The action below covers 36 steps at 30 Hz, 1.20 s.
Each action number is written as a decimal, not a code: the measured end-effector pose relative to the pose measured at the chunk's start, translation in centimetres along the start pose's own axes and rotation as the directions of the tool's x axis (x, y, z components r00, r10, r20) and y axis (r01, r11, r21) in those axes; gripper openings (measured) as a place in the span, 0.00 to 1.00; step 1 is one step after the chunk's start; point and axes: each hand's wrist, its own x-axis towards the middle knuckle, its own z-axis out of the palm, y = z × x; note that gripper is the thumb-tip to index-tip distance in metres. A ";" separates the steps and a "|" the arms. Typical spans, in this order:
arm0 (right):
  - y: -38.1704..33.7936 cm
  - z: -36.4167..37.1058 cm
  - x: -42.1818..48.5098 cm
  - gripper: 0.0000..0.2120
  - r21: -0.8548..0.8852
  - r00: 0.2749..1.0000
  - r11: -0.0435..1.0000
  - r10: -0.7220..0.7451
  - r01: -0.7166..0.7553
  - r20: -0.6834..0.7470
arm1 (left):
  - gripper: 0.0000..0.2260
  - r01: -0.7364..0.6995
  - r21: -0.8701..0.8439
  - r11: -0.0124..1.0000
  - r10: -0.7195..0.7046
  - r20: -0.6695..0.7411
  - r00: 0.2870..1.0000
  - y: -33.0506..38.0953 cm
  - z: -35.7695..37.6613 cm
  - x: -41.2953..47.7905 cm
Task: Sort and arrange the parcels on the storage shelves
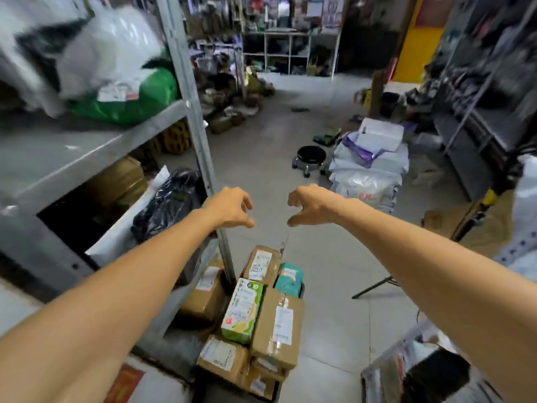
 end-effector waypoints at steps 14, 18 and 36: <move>-16.8 1.5 -11.5 0.20 -0.131 0.815 0.805 -0.566 0.578 0.120 | 0.20 0.497 -0.129 0.858 -0.513 -0.195 0.836 -2.3 0.4 -30.5; -24.5 3.8 -15.8 0.25 -0.139 0.695 0.681 -0.698 0.719 0.175 | 0.20 0.662 -0.209 0.720 -0.694 -0.230 0.682 -2.4 1.8 -41.6; -49.6 16.8 -52.9 0.23 0.045 -0.187 -0.186 -0.886 0.982 0.425 | 0.22 0.845 -0.496 -0.199 -0.965 -0.050 -0.256 14.4 17.2 -87.9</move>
